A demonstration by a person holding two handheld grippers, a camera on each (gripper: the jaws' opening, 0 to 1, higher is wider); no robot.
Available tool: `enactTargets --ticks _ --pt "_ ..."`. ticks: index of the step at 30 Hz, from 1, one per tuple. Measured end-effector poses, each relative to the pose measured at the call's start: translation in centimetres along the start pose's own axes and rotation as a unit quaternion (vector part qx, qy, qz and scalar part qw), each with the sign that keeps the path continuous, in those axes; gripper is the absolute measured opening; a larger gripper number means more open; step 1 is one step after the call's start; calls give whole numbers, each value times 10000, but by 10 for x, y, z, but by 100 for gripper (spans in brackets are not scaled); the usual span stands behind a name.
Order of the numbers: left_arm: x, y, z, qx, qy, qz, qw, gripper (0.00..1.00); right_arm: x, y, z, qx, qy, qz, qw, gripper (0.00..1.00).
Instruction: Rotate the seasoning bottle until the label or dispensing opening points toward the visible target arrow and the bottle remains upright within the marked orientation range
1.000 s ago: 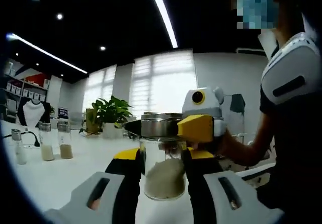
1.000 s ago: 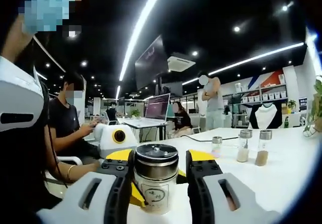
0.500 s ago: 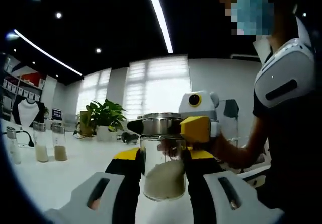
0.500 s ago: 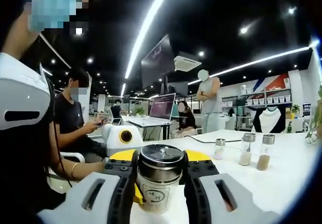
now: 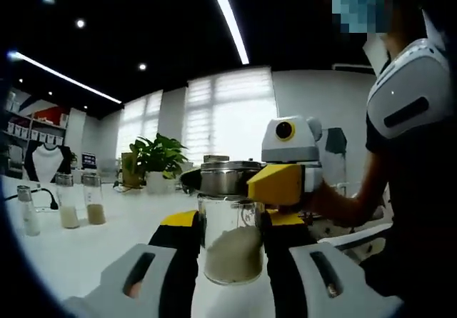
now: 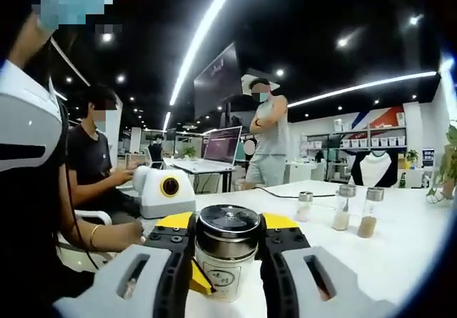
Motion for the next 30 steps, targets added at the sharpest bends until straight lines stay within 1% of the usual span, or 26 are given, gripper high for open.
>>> enactTargets --ticks 7,8,9,11,14,15,16,19,25,30 --pt "2 -4 -1 246 -250 -451 9984 36 4 7 1 -69 -1 396 9992 32" --pt "3 -5 -1 263 -294 -552 9977 36 5 9 2 -90 1 477 9988 32" --pt "3 -5 -1 276 -309 -589 9974 36 6 10 2 -104 3 561 9984 32" --pt "3 -8 -1 353 -407 -834 9951 36 7 12 3 -88 3 665 9977 32" --pt "3 -10 0 401 -477 -1042 9926 36 8 15 4 1 13 809 9967 32" --pt "3 -11 1 430 -576 -1124 9911 36 9 16 6 17 0 889 9960 32" --pt "3 -13 3 538 -734 -1201 9886 37 11 16 8 -38 -30 967 9953 32" --pt "4 -13 6 639 -870 -1354 9849 37 13 16 11 -175 -51 1128 9934 32" --pt "5 -16 5 777 -925 -1699 9780 37 15 18 8 -270 28 1321 9909 32" --pt "6 -15 8 808 -952 -1974 9723 37 17 19 6 -186 109 1411 9898 32"
Point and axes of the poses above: the point that each gripper's makers call its tool centre point, and the gripper's own axes: x roughly forward along the fingers, y roughly to its right, z roughly out of its underside, the point moved 6 cm from there along -x, roughly backward along the fingers, and after that the axes turned 10 degrees about z, right-handed, at the moved point
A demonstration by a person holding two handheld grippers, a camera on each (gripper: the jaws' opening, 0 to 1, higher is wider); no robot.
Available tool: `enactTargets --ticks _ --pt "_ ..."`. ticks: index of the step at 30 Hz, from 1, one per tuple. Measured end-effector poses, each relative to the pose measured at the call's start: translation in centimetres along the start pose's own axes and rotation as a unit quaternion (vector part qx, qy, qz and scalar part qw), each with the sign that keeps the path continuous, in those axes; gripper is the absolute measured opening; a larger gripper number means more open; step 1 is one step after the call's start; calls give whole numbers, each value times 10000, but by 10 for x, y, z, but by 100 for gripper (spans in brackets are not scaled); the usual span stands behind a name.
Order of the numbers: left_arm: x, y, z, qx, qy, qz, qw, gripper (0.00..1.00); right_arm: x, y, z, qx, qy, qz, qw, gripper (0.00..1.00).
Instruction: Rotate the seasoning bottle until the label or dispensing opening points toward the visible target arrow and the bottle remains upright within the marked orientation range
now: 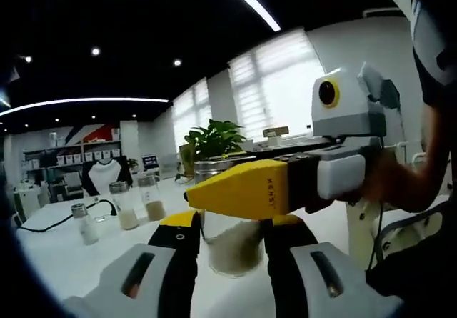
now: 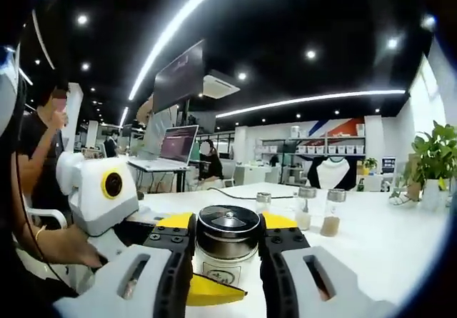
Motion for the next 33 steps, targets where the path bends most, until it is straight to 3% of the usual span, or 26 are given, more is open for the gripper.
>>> enactTargets --ticks 3,15,24,28,33 --pt "-1 0 1 5 -11 -143 9999 38 0 0 -2 39 39 22 10000 32" --pt "-1 5 1 -89 -33 -221 9997 38 -1 0 -6 112 115 17 9999 32" --pt "-2 11 3 69 -59 -651 9978 39 -3 -2 -7 173 160 98 9997 32" --pt "-2 13 6 -88 -43 -656 9978 41 -3 -2 -6 177 158 107 9997 32" --pt "-2 14 9 18 -152 -819 9965 42 -3 -6 -5 281 180 42 9994 32"
Point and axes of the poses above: the point that each gripper's makers call its tool centre point, and the gripper's own axes: x roughly forward along the fingers, y roughly to its right, z roughly out of its underside, the point moved 6 cm from there along -x, roughly backward along the fingers, and after that the axes turned 10 degrees about z, right-handed, at the moved point
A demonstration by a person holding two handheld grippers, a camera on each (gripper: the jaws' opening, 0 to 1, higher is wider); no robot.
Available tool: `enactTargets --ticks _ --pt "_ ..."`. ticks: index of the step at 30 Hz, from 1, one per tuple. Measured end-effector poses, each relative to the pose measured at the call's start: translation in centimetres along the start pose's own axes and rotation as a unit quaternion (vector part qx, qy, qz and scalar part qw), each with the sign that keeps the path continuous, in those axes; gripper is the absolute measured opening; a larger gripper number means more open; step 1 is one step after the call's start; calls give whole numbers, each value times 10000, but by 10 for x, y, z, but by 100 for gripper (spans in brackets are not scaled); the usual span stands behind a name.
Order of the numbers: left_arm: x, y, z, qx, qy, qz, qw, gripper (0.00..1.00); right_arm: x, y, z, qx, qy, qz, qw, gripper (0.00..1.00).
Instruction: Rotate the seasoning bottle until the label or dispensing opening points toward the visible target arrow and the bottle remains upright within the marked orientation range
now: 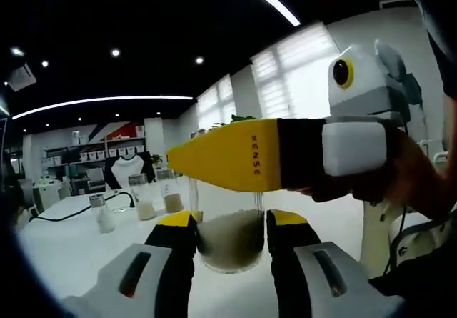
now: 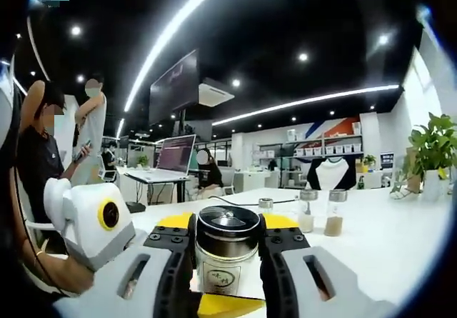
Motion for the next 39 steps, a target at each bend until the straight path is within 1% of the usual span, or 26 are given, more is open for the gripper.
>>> enactTargets --ticks 3,7,10,11,14,17,20,22,28,39 --pt "0 1 0 -34 -13 -80 10000 45 1 -3 0 -68 6 23 10000 32" --pt "0 -3 -1 -58 31 -215 9997 45 1 -5 -1 -63 18 31 10000 32" --pt "0 -4 -2 -136 116 -279 9995 44 2 -6 0 -83 3 55 10000 32" --pt "0 -5 -2 -133 141 -330 9993 44 2 -7 1 -83 -3 60 9999 32" --pt "-1 -7 -4 -36 86 -415 9991 45 1 -8 2 -65 -33 64 10000 32" --pt "-1 -5 -6 11 84 -371 9993 44 1 -10 3 -41 -66 51 10000 32" --pt "0 -2 -6 213 -21 -382 9990 44 1 -12 4 -37 -104 16 9999 32" --pt "-1 -3 -6 192 -40 -388 9991 43 1 -13 4 -52 -112 12 9999 32" --pt "-2 -5 -8 135 45 -369 9992 42 0 -13 2 3 -113 -14 9999 32" --pt "-1 -7 -11 -4 227 -4 9997 40 -3 -11 -1 94 -157 -110 9998 33"
Point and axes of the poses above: the point that each gripper's makers call its tool centre point, and the gripper's own axes: x roughly forward along the fingers, y roughly to its right, z roughly out of its underside, the point moved 6 cm from there along -x, roughly backward along the fingers, and after that the axes turned 10 degrees about z, right-handed, at the moved point
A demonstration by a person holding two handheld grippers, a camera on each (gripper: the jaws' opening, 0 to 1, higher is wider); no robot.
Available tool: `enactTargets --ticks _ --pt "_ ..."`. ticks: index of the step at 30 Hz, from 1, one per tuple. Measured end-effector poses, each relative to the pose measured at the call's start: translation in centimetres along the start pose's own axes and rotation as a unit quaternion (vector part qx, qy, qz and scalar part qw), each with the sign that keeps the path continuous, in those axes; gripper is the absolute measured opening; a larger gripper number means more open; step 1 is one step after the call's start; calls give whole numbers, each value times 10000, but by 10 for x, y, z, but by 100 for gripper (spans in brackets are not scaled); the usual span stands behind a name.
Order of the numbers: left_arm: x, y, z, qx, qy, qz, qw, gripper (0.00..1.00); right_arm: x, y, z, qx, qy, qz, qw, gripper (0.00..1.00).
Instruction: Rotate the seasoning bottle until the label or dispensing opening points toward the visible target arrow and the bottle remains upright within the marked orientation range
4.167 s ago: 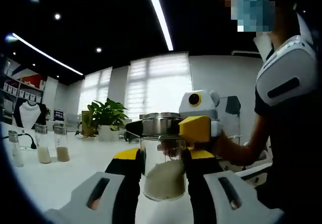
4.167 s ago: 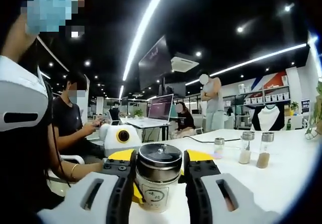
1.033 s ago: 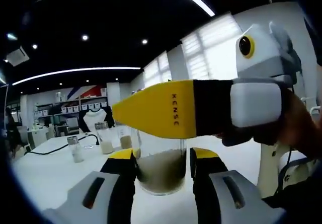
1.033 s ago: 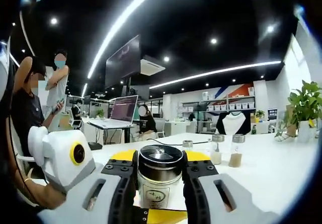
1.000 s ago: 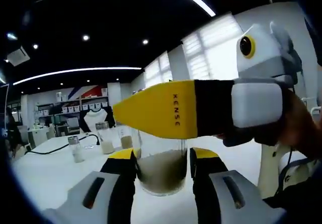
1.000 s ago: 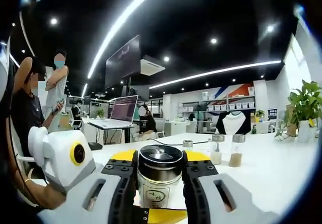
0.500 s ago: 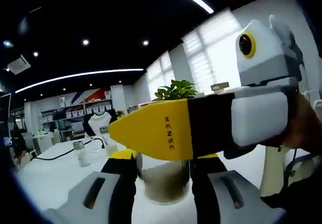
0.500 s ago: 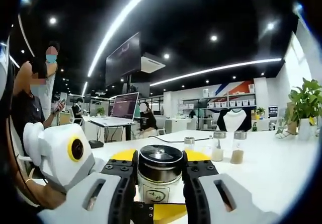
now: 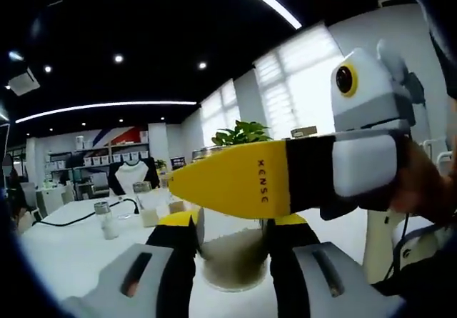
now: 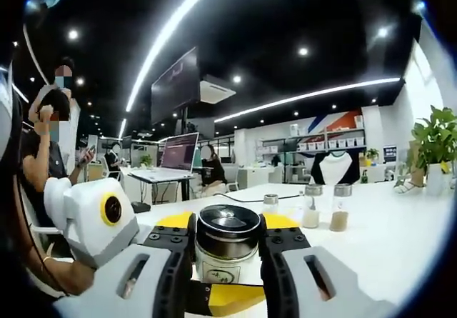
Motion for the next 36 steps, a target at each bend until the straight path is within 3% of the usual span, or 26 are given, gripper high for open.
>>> enactTargets --ticks 7,11,17,21,29,36 --pt "-2 -3 -3 -258 228 344 9988 40 -2 -4 -4 -108 103 -248 9996 32" --pt "-4 -3 -5 -760 578 795 9923 40 -5 -8 -7 -229 186 -393 9988 32" --pt "-7 -8 -6 -707 650 1029 9900 40 -8 -11 -10 -157 224 -628 9977 31" --pt "-9 -10 -8 -810 850 1308 9844 40 -9 -14 -12 -167 245 -779 9965 30" --pt "-11 -9 -10 -712 897 1523 9817 39 -6 -5 -15 -160 238 -969 9949 31" --pt "-13 -7 -12 -840 1039 1708 9762 39 -4 -3 -15 158 201 -1177 9927 32"
Point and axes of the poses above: the point that each gripper's makers call its tool centre point, and the gripper's own axes: x roughly forward along the fingers, y roughly to its right, z roughly out of its underside, the point moved 6 cm from there along -x, roughly backward along the fingers, and after that the axes turned 10 degrees about z, right-handed, at the moved point
